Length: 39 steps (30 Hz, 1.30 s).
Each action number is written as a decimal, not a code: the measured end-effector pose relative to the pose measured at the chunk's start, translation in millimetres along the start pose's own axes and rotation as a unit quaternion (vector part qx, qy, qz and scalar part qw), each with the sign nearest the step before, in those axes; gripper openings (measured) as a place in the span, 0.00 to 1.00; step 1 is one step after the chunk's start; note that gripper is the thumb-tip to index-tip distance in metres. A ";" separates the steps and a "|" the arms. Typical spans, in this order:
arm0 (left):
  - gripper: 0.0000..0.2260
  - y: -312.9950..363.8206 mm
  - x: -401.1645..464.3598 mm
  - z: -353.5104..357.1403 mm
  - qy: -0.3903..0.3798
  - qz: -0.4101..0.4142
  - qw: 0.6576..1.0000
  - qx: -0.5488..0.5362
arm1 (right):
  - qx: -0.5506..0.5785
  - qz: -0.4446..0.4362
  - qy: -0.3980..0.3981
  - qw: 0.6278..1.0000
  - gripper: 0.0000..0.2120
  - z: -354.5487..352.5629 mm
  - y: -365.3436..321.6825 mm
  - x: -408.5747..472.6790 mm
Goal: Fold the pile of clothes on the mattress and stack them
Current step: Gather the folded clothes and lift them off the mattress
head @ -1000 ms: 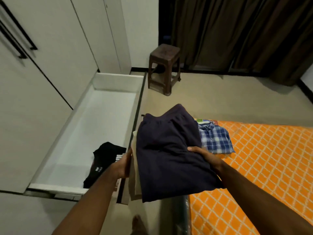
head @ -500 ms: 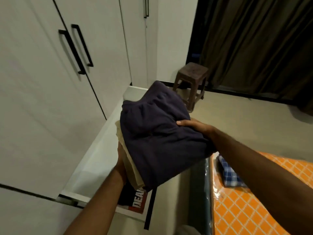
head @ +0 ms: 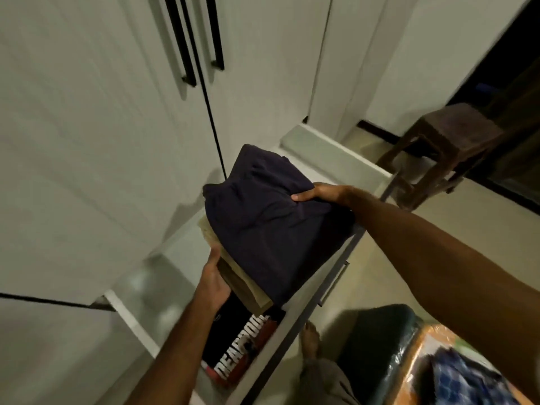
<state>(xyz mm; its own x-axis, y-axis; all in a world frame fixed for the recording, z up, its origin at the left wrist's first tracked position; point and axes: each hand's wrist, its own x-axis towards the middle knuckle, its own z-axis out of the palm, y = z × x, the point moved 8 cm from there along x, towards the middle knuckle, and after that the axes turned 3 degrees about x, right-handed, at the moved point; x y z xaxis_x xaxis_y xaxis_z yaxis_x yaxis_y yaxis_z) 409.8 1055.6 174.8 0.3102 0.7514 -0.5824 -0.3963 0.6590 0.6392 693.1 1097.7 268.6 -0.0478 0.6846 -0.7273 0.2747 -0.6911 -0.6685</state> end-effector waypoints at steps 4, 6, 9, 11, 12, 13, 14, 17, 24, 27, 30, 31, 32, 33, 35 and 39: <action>0.39 -64.1 63.8 -5.0 0.079 -0.012 0.997 -0.012 | -0.077 0.041 -0.088 0.992 0.24 -20.0 27.8 113.3; 0.35 -92.0 87.5 -9.8 0.081 -0.026 0.996 0.011 | -0.091 0.058 -0.109 0.988 0.18 -24.4 53.0 152.8; 0.29 -131.7 117.5 -24.6 0.102 -0.044 0.994 0.000 | -0.089 0.077 -0.138 0.983 0.21 -25.3 100.9 202.0; 0.30 -157.7 133.6 -38.3 0.143 -0.072 0.987 -0.009 | -0.106 0.080 -0.136 0.982 0.30 -24.6 134.1 232.2; 0.31 -166.7 138.5 -42.8 0.159 -0.085 0.984 -0.009 | -0.116 0.071 -0.127 0.983 0.34 -23.8 147.3 240.3; 0.34 -172.0 140.8 -44.7 0.171 -0.089 0.981 0.003 | -0.128 0.054 -0.106 0.985 0.38 -23.6 159.8 247.0; 0.35 -175.9 144.0 -47.1 0.191 -0.086 0.977 0.043 | -0.155 0.045 -0.074 0.984 0.43 -25.5 172.2 254.0; 0.35 -160.3 135.4 -49.5 0.304 0.048 0.908 0.285 | -0.309 -0.003 0.068 0.949 0.52 -35.7 186.8 253.8; 0.29 -149.5 134.6 12.6 0.094 0.170 0.492 0.849 | -0.510 -0.163 0.052 0.843 0.48 18.1 179.3 210.1; 0.31 -143.3 136.9 12.7 0.070 0.126 0.470 0.871 | -0.511 -0.117 0.058 0.849 0.50 17.2 182.2 195.4; 0.33 -131.7 126.2 27.6 0.042 0.127 0.448 0.884 | -0.502 -0.133 0.125 0.845 0.44 12.5 174.5 148.0; 0.33 -127.2 122.2 35.8 0.033 0.139 0.444 0.885 | -0.493 -0.142 0.150 0.845 0.42 11.0 173.9 129.4; 0.32 -124.9 116.9 46.0 0.020 0.159 0.436 0.886 | -0.484 -0.148 0.174 0.845 0.41 8.6 176.3 109.2; 0.32 -124.7 108.2 59.8 0.000 0.178 0.420 0.890 | -0.473 -0.145 0.199 0.846 0.40 5.2 182.1 85.8; 0.32 -132.4 88.7 90.9 -0.049 0.217 0.387 0.895 | -0.446 -0.121 0.243 0.853 0.39 -4.6 203.8 36.4; 0.32 -170.8 45.2 157.0 -0.151 0.276 0.344 0.885 | -0.385 -0.035 0.304 0.871 0.37 -19.2 277.0 -50.0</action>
<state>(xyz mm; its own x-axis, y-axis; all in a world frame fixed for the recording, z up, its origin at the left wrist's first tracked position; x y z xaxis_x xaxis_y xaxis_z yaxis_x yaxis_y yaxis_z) 627.2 982.2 118.1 0.7913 0.5709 -0.2191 0.5966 -0.7993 0.0722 790.0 876.5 122.7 0.3623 0.8766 -0.3168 0.8648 -0.4429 -0.2365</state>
